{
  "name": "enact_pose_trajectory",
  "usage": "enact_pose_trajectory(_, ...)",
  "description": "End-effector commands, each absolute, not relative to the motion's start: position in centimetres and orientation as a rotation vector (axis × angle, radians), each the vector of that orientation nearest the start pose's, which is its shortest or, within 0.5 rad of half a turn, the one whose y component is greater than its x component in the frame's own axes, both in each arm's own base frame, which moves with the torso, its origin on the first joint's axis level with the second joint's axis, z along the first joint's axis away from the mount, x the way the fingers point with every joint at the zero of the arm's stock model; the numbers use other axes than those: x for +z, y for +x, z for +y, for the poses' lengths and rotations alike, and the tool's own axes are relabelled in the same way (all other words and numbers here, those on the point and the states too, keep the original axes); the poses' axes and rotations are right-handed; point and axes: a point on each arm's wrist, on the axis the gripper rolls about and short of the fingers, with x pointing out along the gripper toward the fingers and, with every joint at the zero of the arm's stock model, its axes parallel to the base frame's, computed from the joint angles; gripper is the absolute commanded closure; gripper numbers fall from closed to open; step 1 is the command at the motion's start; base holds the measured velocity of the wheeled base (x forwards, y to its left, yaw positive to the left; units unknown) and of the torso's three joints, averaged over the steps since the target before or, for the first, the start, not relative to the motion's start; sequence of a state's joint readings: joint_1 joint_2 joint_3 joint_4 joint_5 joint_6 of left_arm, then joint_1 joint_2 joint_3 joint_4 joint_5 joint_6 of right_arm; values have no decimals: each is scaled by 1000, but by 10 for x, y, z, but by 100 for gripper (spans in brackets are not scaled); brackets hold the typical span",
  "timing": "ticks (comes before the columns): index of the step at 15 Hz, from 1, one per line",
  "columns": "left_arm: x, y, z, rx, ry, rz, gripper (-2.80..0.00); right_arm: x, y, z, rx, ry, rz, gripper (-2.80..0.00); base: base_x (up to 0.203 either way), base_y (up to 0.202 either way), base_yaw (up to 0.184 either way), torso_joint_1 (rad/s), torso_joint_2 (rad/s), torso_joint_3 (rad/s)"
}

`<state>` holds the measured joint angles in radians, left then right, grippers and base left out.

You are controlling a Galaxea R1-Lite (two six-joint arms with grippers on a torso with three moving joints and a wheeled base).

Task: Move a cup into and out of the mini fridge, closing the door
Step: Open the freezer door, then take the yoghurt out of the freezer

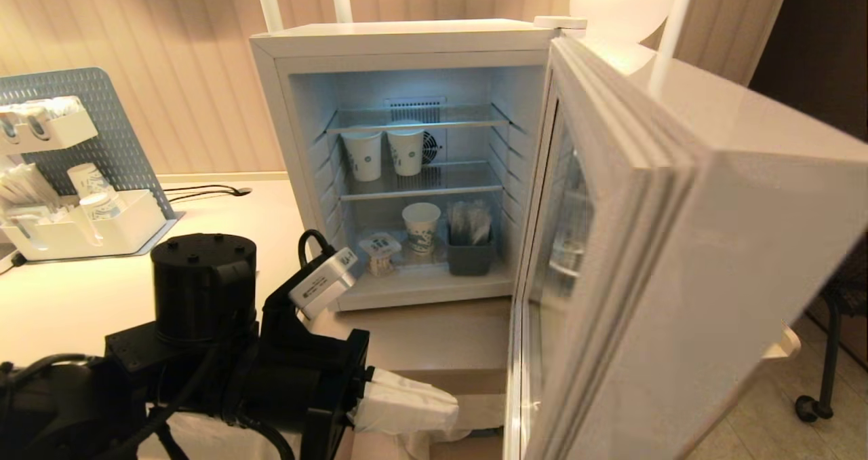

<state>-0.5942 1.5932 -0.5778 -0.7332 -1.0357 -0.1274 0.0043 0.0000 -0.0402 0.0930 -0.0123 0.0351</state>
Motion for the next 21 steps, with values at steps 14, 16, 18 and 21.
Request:
enact_pose_trajectory(14,308,77,-55,-630,-121,121,0,77,-26,0,-9,36,55,0,0,0,0,0,0,0)
enact_pose_trajectory(16,321,19,-7,-396,-202,48,0,77,-26,0,-9,36,55,0,0,0,0,0,0,0)
enact_pose_trajectory(18,305,-35,21,-206,-240,7,0,77,-26,0,-9,36,55,0,0,0,0,0,0,0)
enact_pose_trajectory(21,261,-97,21,1,-264,31,0,77,-26,0,-9,36,55,0,0,0,0,0,0,0)
